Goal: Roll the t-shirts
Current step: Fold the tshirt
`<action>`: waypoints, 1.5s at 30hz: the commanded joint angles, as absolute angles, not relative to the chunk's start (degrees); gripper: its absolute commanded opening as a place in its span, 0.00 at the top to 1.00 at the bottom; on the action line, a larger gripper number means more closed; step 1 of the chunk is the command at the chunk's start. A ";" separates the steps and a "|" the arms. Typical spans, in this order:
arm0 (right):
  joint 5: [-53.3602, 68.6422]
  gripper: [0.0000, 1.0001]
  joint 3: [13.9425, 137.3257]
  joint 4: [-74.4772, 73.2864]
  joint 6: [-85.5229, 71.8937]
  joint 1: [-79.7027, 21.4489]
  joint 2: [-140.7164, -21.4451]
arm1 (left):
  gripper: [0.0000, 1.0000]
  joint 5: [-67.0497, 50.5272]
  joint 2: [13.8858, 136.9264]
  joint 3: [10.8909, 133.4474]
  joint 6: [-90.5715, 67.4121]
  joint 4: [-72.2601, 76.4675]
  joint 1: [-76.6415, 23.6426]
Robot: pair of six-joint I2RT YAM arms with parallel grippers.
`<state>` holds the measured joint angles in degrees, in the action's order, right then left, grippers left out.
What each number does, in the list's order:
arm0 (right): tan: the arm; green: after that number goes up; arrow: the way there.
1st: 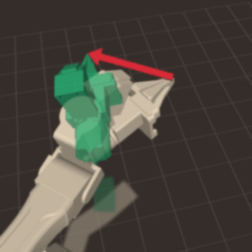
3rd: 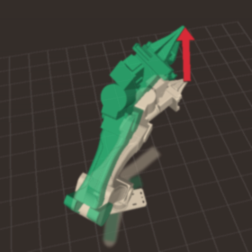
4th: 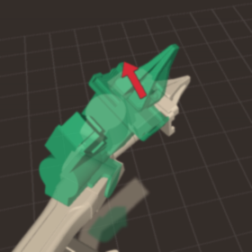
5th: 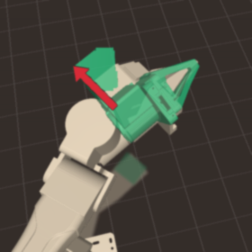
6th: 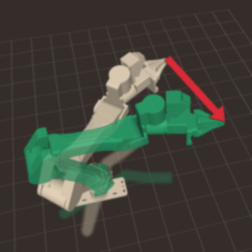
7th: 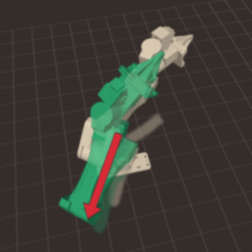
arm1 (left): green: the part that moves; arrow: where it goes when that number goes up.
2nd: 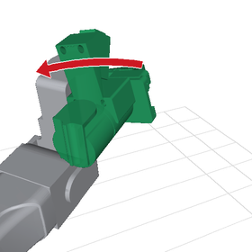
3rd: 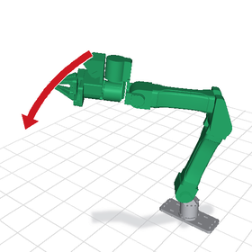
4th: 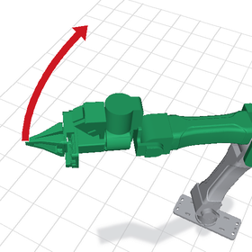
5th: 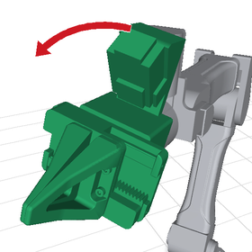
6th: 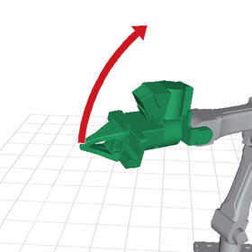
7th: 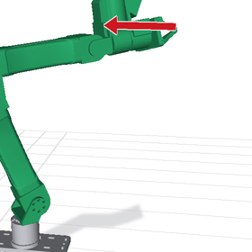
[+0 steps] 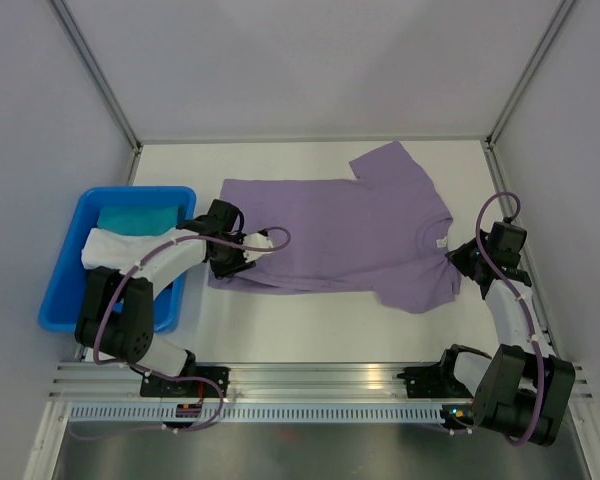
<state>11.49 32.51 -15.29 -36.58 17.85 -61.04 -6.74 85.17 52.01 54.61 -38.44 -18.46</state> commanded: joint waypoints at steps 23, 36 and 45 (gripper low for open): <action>10.63 1.00 35.77 -17.75 -32.79 17.75 -58.98 | 0.98 -2.46 82.89 51.15 49.66 -33.65 -20.13; 10.64 1.00 38.32 -14.61 -36.20 17.75 -60.28 | 0.98 -0.26 71.80 46.14 43.60 -32.97 -20.04; 6.60 1.00 43.32 -10.46 -37.00 15.92 -69.52 | 0.98 6.13 80.23 49.83 44.46 -26.72 -18.90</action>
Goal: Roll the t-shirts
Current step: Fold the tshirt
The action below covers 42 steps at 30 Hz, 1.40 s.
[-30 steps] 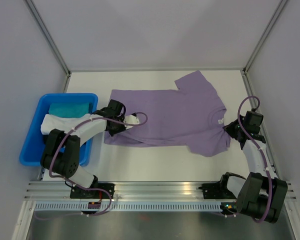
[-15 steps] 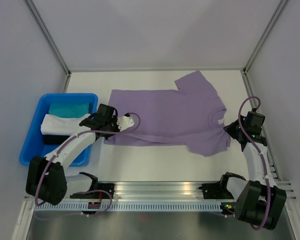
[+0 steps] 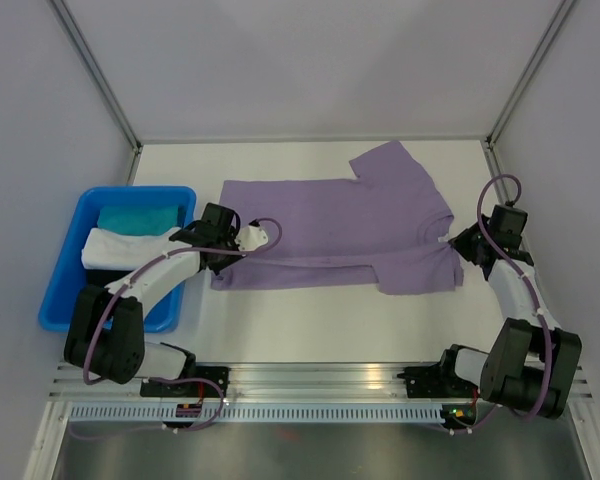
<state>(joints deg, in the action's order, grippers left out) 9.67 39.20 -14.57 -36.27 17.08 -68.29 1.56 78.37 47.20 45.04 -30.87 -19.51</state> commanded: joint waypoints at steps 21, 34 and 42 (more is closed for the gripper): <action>2.55 1.00 47.29 -7.56 -37.18 12.22 -79.89 | 0.98 8.09 93.43 54.67 47.99 -19.69 -18.19; -5.27 0.44 52.74 -20.39 -31.99 12.22 -82.28 | 0.92 4.31 94.04 54.32 45.62 -19.16 -18.19; -2.11 0.62 43.42 -20.13 -33.05 12.22 -78.22 | 0.92 4.22 94.04 53.44 45.17 -17.85 -18.19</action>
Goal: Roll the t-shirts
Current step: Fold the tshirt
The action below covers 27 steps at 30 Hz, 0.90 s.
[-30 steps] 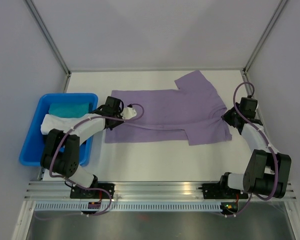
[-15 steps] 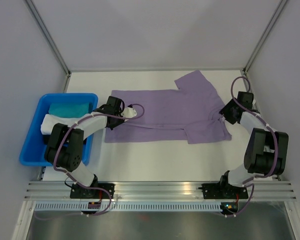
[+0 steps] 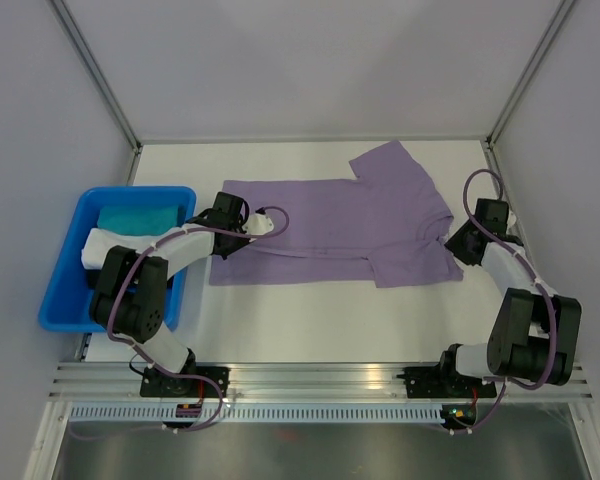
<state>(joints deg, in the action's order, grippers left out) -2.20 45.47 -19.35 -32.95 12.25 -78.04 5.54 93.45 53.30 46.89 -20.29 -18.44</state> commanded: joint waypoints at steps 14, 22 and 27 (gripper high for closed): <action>2.99 0.61 45.79 -14.06 -29.10 12.13 -88.94 | 0.92 5.89 94.48 53.08 44.91 -16.52 -18.19; 2.03 0.99 45.44 -14.76 -29.09 12.13 -85.26 | 0.95 7.64 94.83 53.17 44.39 -16.44 -18.19; 2.28 1.00 45.79 -15.21 -28.83 12.13 -84.29 | 0.96 8.00 94.83 53.26 44.21 -16.44 -18.19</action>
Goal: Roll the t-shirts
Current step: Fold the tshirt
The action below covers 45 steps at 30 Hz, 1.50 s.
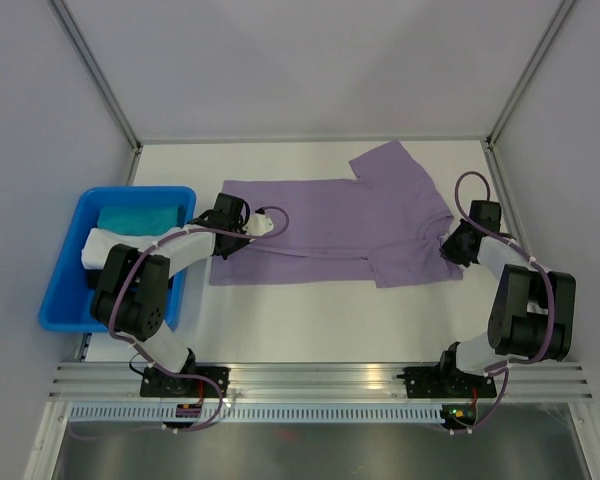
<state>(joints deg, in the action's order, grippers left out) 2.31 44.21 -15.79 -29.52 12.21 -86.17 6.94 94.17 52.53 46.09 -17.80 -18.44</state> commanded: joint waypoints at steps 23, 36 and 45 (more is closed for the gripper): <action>4.57 1.00 55.37 -12.48 -32.34 12.13 -88.68 | 0.94 10.55 99.84 57.65 42.54 -16.79 -17.58; 5.54 1.00 62.40 -10.55 -36.38 12.13 -97.38 | 0.94 9.58 104.58 62.22 41.75 -18.28 -17.49; 4.84 1.00 67.05 -10.46 -37.70 11.87 -100.37 | 0.94 10.55 106.96 64.42 41.13 -19.34 -17.40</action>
